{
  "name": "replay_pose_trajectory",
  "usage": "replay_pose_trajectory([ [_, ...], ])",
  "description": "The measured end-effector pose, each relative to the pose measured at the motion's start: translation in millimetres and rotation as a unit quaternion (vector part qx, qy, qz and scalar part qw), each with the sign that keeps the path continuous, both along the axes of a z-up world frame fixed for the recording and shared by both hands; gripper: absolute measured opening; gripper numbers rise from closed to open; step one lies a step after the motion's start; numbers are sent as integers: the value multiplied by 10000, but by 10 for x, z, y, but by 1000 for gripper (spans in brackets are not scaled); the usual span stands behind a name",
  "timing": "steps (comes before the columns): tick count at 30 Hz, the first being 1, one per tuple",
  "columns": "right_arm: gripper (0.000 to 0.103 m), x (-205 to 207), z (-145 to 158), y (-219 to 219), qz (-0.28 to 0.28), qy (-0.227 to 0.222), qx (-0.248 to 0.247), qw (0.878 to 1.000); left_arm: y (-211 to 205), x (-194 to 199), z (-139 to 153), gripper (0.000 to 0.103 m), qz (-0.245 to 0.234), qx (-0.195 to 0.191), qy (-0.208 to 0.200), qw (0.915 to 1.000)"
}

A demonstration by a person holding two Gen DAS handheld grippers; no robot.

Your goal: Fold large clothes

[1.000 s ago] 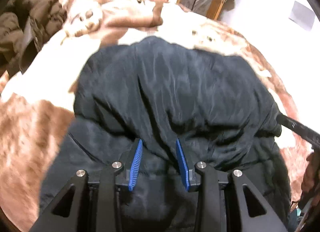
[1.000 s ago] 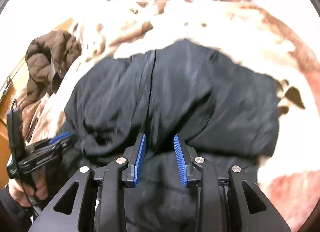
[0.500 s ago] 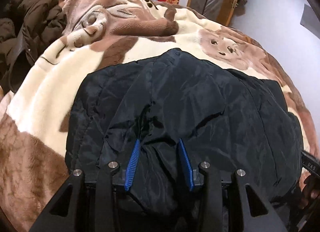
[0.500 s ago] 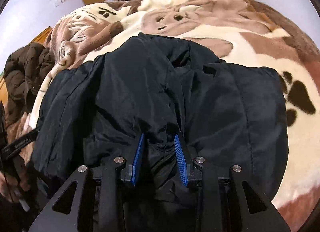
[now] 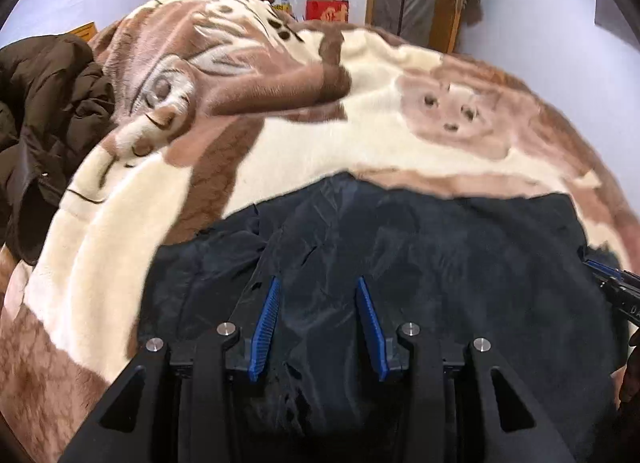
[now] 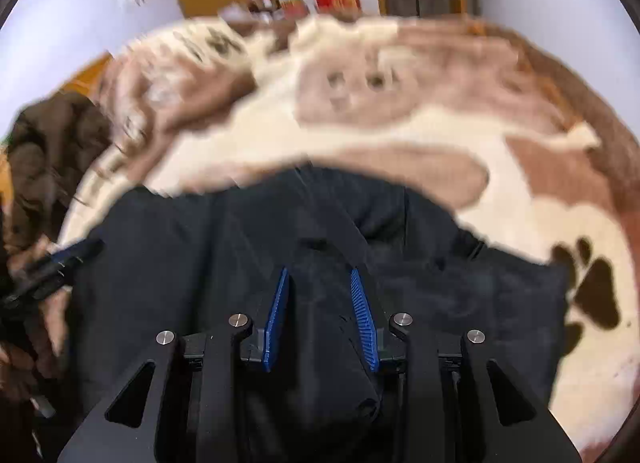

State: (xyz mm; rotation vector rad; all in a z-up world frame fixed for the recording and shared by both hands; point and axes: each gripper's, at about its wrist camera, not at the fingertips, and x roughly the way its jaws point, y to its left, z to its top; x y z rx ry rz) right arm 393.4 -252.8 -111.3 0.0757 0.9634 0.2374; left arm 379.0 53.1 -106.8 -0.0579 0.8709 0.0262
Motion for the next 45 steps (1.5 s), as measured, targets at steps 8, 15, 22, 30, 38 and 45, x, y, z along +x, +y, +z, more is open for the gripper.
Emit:
replay_pose_trajectory([
  [8, 34, -139, 90, -32, -103, -37, -45, 9999, -28, -106, 32, 42, 22, 9, 27, 10000],
  [15, 35, -745, 502, -4, -40, -448, 112, 9989, -231, -764, 529, 42, -240, -735, -489, 9958],
  [22, 36, -802, 111, 147, 17, -53, -148, 9999, -836, -936, -24, 42, -889, -443, 134, 9950],
  [30, 36, -754, -92, 201, -12, -64, -335, 9994, -879, -817, -194, 42, -908, -276, 212, 9953],
  [38, 36, -731, -119, 174, 5, -19, -287, 9996, -903, -836, -216, 42, -907, -212, 187, 9955],
  [45, 36, -815, 78, 83, -97, 120, -68, 9999, -905, -944, -59, 42, -765, -202, 191, 9967],
])
